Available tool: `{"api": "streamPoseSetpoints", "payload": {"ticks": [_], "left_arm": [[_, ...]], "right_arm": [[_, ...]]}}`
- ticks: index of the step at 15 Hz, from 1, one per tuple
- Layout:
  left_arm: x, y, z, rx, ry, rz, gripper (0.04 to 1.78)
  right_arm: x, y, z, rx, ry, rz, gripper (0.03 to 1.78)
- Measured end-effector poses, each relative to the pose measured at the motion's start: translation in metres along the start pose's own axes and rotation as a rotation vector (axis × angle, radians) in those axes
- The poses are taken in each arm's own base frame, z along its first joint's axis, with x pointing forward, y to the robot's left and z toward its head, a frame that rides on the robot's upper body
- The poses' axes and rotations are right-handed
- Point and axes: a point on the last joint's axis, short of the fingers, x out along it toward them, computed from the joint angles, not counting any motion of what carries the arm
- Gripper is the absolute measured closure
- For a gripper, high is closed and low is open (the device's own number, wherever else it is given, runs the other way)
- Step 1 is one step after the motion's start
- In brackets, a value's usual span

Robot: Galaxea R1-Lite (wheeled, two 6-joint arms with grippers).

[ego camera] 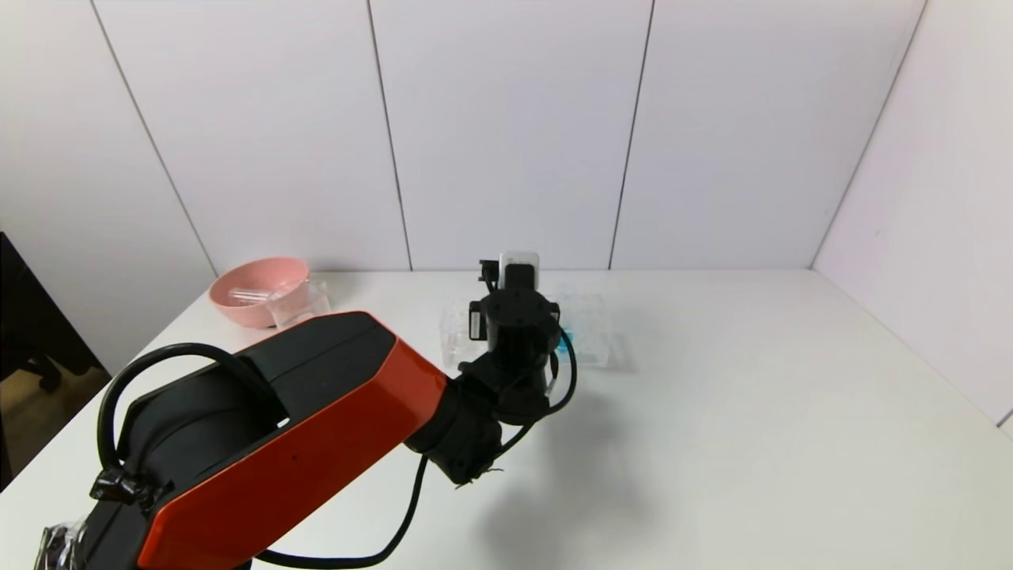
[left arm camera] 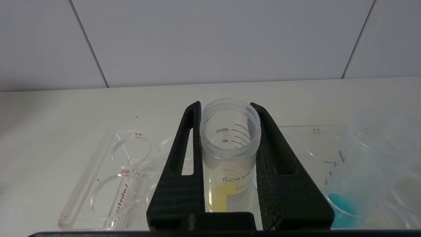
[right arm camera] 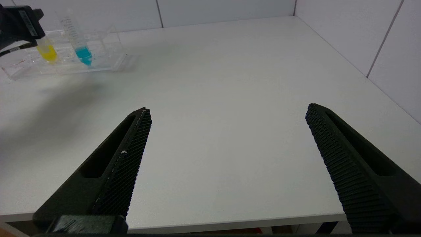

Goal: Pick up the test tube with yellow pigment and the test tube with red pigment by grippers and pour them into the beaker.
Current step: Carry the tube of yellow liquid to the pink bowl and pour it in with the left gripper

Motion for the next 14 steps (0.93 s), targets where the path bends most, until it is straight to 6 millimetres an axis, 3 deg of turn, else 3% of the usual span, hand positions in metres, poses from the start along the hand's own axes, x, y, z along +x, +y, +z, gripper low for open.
{"api": "streamPoseSetpoints", "payload": {"ticks": [8,11,14], "left_arm": [[-0.013,0.006,0.068,-0.008,-0.068,-0.035,1.37],[-0.020,0.012,0.085,-0.016,-0.073,-0.042,1.37],[-0.035,0.030,0.096,0.013,-0.032,-0.119,1.37]], "right_arm": [[0.000,0.000,0.000,0.000,0.000,0.000,0.10],[0.000,0.000,0.000,0.000,0.000,0.000,0.10],[0.000,0.000,0.000,0.000,0.000,0.000,0.10]]}}
